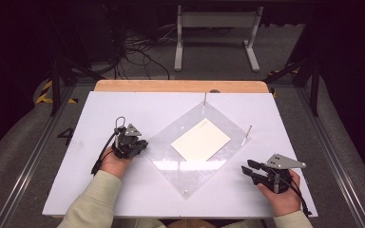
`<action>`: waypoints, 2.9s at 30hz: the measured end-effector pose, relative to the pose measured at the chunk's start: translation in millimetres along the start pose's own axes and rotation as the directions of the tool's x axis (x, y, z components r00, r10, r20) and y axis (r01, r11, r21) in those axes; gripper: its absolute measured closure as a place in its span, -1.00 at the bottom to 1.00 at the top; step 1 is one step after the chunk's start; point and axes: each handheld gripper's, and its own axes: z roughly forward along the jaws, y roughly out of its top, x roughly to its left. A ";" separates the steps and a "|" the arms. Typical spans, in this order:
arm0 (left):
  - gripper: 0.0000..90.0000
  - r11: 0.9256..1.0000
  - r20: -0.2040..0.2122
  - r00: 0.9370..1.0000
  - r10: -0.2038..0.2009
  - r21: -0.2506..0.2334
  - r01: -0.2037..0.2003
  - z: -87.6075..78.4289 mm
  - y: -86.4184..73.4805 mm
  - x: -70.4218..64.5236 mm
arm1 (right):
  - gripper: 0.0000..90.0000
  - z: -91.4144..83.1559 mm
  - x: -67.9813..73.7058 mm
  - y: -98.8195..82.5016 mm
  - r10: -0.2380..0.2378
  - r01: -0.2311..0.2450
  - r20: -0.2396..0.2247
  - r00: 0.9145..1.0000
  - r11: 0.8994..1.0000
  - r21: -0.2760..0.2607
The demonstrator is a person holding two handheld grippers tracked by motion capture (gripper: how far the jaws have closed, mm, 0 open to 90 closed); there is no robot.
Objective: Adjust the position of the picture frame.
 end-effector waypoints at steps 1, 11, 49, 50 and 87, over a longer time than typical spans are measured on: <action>0.84 1.000 0.005 1.000 0.001 0.003 -0.001 -0.4 0.2 -1.2 | 0.38 -0.2 -0.2 0.0 0.001 -0.001 0.001 1.000 1.000 0.000; 0.84 0.977 0.162 0.971 0.178 0.086 -0.193 -7.9 3.3 -55.8 | 0.38 -9.3 -13.7 0.4 0.045 -0.044 0.037 0.998 0.999 -0.026; 0.86 0.965 0.342 0.913 0.222 0.057 -0.256 -18.5 -12.5 -83.4 | 0.88 141.1 -101.5 161.9 -0.112 0.077 0.227 0.968 0.985 0.156; 0.86 0.965 0.349 0.911 0.218 0.061 -0.254 -19.3 -13.3 -84.3 | 0.88 148.1 -99.8 166.0 -0.118 0.085 0.221 0.968 0.985 0.153; 0.83 0.960 0.371 0.894 0.250 0.026 -0.279 -22.8 -18.7 -92.7 | 0.55 24.5 22.2 17.2 -0.210 0.252 -0.345 0.915 0.965 0.079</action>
